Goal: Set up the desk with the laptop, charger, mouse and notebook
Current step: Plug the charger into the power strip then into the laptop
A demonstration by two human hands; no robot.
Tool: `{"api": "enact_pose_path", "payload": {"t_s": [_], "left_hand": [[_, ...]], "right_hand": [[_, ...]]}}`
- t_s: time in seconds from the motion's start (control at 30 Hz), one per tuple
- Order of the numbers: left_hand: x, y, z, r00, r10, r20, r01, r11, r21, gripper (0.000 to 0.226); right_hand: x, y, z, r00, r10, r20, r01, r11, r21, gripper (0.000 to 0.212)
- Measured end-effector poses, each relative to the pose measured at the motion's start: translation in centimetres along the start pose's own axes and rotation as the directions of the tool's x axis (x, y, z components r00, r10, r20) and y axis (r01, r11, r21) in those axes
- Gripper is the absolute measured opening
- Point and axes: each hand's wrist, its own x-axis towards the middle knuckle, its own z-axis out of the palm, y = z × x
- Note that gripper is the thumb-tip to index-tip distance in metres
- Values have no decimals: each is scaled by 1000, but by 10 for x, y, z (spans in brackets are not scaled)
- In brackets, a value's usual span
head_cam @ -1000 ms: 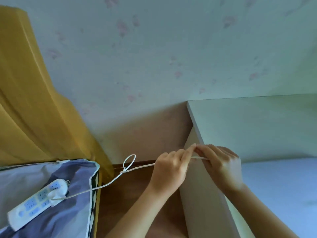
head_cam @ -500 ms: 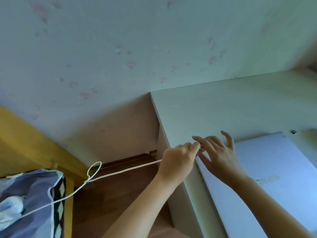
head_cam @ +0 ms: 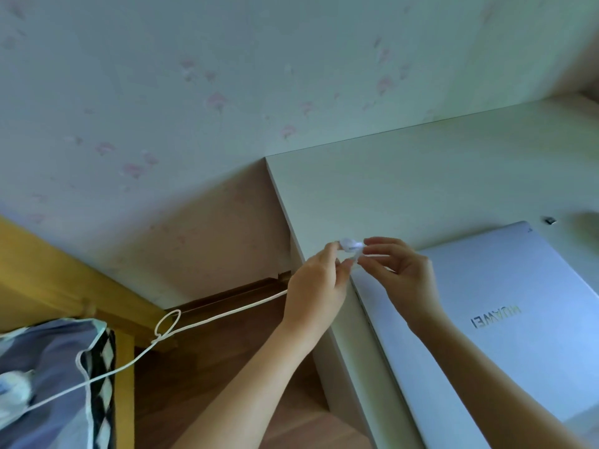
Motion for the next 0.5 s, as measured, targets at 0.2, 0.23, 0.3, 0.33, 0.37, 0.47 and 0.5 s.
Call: {"api": "enact_pose_path", "payload": {"t_s": [0.2, 0.23, 0.3, 0.33, 0.37, 0.47, 0.5], "left_hand": [[8, 8, -8, 960, -209, 185, 251, 936, -246, 41], [8, 8, -8, 965, -177, 193, 215, 957, -196, 39], [10, 7, -8, 973, -160, 164, 176, 980, -90, 35], [12, 5, -7, 975, -180, 129, 188, 981, -54, 34], [13, 2, -6, 973, -213, 90, 216, 976, -31, 34], [15, -9, -3, 980, -198, 21, 197, 980, 26, 27], [15, -11, -2, 989, -145, 41, 144, 989, 28, 23]], "right_hand": [[5, -2, 5, 979, 204, 0, -199, 953, 227, 31], [6, -2, 6, 976, 216, 13, -214, 953, 216, 35], [7, -2, 9, 973, 231, 4, -227, 950, 216, 37], [7, -2, 10, 972, 236, -8, -227, 944, 240, 38], [6, -1, 10, 970, 242, -22, -227, 935, 272, 38], [6, 0, 10, 965, 254, -64, -224, 928, 299, 38], [6, 1, 10, 965, 253, -67, -226, 934, 278, 37]]}}
